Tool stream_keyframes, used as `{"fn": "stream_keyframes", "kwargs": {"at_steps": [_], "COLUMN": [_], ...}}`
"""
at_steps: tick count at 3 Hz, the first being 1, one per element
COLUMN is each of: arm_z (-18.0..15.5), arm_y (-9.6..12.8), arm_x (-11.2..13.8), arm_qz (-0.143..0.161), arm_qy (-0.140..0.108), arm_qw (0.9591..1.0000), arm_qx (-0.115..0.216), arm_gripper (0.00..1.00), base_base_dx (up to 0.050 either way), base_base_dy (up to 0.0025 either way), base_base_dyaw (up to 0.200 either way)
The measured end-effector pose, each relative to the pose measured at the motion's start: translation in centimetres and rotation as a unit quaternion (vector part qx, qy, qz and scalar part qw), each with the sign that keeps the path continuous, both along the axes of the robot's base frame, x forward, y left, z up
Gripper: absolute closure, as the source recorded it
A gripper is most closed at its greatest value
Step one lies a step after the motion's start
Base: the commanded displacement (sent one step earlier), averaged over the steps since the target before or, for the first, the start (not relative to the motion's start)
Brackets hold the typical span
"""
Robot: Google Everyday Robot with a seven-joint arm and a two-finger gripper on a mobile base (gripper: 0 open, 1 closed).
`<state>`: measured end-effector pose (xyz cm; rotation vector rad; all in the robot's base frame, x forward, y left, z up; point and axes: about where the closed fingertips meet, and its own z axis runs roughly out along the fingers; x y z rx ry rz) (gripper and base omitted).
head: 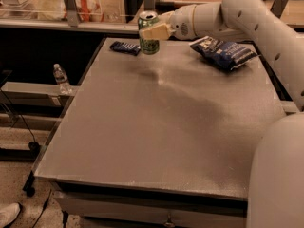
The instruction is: Move green can near rxbar blueberry
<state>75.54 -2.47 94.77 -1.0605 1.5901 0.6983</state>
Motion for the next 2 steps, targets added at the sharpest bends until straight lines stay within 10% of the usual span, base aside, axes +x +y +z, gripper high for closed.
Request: {"fn": "stream_keyframes", "kwargs": {"at_steps": [2], "arm_z": [-1.20], "arm_y": [0.91], "arm_x": [1.37], "arm_qz": [-0.012], "arm_qy": [0.017], "arm_qw": [0.9997], "arm_qx": [0.015], "arm_gripper": [1.00], "base_base_dx": [0.000], "base_base_dy": [0.00000], "base_base_dyaw": [0.000]}}
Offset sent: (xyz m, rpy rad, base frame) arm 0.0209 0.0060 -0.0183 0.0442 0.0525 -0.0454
